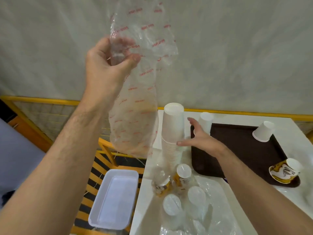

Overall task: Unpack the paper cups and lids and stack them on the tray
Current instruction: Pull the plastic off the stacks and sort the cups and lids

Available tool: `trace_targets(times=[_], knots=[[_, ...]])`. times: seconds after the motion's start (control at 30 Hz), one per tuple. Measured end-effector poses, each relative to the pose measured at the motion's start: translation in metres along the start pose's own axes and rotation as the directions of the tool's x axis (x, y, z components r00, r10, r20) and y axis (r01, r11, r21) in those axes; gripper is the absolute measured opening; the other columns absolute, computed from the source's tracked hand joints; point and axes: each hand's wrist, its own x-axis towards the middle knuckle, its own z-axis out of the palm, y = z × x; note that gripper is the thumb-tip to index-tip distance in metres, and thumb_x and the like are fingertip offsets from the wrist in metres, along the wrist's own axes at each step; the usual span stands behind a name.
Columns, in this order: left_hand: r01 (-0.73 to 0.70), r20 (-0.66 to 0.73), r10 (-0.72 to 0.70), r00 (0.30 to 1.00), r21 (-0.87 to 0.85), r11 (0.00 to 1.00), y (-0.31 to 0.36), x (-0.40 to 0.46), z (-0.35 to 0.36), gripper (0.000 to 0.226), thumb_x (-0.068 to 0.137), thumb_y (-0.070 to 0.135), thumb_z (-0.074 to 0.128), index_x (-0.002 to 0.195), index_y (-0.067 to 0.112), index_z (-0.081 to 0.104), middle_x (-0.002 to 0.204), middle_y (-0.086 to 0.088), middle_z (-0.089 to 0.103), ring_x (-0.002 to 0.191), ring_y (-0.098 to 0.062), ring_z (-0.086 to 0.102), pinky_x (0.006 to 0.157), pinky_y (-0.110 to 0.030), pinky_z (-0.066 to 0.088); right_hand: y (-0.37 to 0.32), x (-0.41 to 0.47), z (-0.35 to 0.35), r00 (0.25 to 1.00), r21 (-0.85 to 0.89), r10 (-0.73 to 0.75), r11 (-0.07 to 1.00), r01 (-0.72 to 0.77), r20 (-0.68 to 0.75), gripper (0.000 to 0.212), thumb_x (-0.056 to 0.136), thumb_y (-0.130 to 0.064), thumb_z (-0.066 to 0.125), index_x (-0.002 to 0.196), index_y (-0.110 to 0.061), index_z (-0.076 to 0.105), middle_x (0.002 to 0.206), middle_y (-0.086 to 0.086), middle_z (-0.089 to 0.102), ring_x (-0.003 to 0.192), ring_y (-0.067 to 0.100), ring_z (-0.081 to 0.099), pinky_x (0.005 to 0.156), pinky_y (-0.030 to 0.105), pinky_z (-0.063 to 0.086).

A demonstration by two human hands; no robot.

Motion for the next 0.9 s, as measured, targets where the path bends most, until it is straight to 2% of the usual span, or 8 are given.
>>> trace_targets(times=[0.1, 0.2, 0.37, 0.5, 0.6, 0.73, 0.8, 0.9], knots=[[-0.057, 0.02, 0.058, 0.998, -0.064, 0.996, 0.036, -0.002, 0.013, 0.027, 0.079, 0.003, 0.077, 0.093, 0.022, 0.065, 0.079, 0.008, 0.062, 0.076, -0.021, 0.062, 0.06, -0.032, 0.046, -0.054, -0.04, -0.024, 0.946, 0.171, -0.244, 0.944, 0.282, -0.214, 0.103, 0.065, -0.05, 0.084, 0.152, -0.037, 0.03, 0.159, -0.017, 0.027, 0.144, 0.001, 0.023, 0.117, 0.031, 0.023], [-0.071, 0.041, 0.079, 0.996, -0.163, 0.984, 0.067, -0.006, 0.031, 0.028, 0.077, 0.003, 0.079, 0.096, 0.017, 0.063, 0.08, 0.004, 0.063, 0.073, -0.019, 0.064, 0.061, -0.033, 0.046, -0.096, -0.07, -0.033, 0.878, 0.287, -0.46, 0.83, 0.478, -0.134, 0.107, 0.061, -0.048, 0.079, 0.152, -0.036, 0.025, 0.16, -0.018, 0.027, 0.148, -0.004, 0.02, 0.121, 0.031, 0.02], [0.007, 0.069, 0.019, 0.997, -0.359, 0.933, 0.103, -0.019, 0.073, 0.028, 0.079, -0.002, 0.076, 0.096, 0.015, 0.062, 0.076, 0.004, 0.067, 0.074, -0.018, 0.063, 0.071, -0.04, 0.049, -0.12, -0.105, -0.045, 0.844, 0.284, -0.536, 0.805, 0.521, -0.028, 0.11, 0.06, -0.037, 0.085, 0.149, -0.042, 0.021, 0.154, -0.008, 0.044, 0.144, 0.003, 0.036, 0.12, 0.036, 0.025], [0.129, 0.098, -0.094, 0.991, -0.468, 0.874, 0.116, -0.032, 0.105, 0.029, 0.081, -0.006, 0.071, 0.096, 0.018, 0.062, 0.077, -0.001, 0.069, 0.074, -0.019, 0.063, 0.071, -0.037, 0.049, -0.105, -0.139, -0.075, 0.85, 0.286, -0.489, 0.801, 0.527, -0.196, 0.053, 0.081, -0.016, 0.081, 0.13, -0.017, 0.061, 0.122, 0.02, 0.069, 0.117, 0.026, 0.065, 0.102, 0.037, 0.051], [0.196, 0.145, -0.142, 0.979, -0.495, 0.847, 0.12, -0.045, 0.132, 0.03, 0.081, -0.006, 0.071, 0.094, 0.019, 0.062, 0.081, -0.001, 0.069, 0.077, -0.02, 0.064, 0.069, -0.034, 0.05, -0.083, -0.168, -0.102, 0.851, 0.283, -0.47, 0.804, 0.523, -0.236, 0.02, 0.092, -0.023, 0.07, 0.107, -0.01, 0.074, 0.116, 0.012, 0.073, 0.111, 0.021, 0.067, 0.103, 0.042, 0.047], [0.243, 0.113, -0.217, 0.97, -0.532, 0.811, 0.12, -0.065, 0.174, 0.032, 0.079, -0.01, 0.071, 0.091, 0.019, 0.062, 0.079, 0.0, 0.065, 0.084, -0.022, 0.065, 0.071, -0.035, 0.05, -0.056, -0.212, -0.124, 0.888, 0.399, -0.452, 0.801, 0.447, -0.088, 0.083, 0.064, -0.087, 0.063, 0.127, -0.032, 0.064, 0.133, 0.001, 0.064, 0.125, 0.026, 0.059, 0.114, 0.063, 0.029], [0.239, 0.051, -0.252, 0.966, -0.541, 0.806, 0.117, -0.077, 0.199, 0.033, 0.078, -0.012, 0.072, 0.088, 0.018, 0.061, 0.077, 0.005, 0.065, 0.083, -0.02, 0.065, 0.069, -0.033, 0.049, -0.043, -0.231, -0.128, 0.914, 0.408, -0.398, 0.824, 0.394, -0.077, 0.108, 0.052, -0.095, 0.062, 0.139, -0.032, 0.052, 0.142, 0.001, 0.056, 0.13, 0.025, 0.055, 0.113, 0.063, 0.034], [0.261, -0.029, -0.316, 0.948, -0.497, 0.827, 0.106, -0.1, 0.235, 0.036, 0.074, -0.01, 0.077, 0.083, 0.019, 0.058, 0.074, 0.01, 0.066, 0.077, -0.015, 0.061, 0.061, -0.029, 0.044, -0.024, -0.258, -0.133, 0.956, 0.406, -0.274, 0.865, 0.294, -0.108, 0.113, 0.047, -0.091, 0.069, 0.144, -0.039, 0.039, 0.142, -0.007, 0.049, 0.128, 0.013, 0.054, 0.106, 0.047, 0.047]])
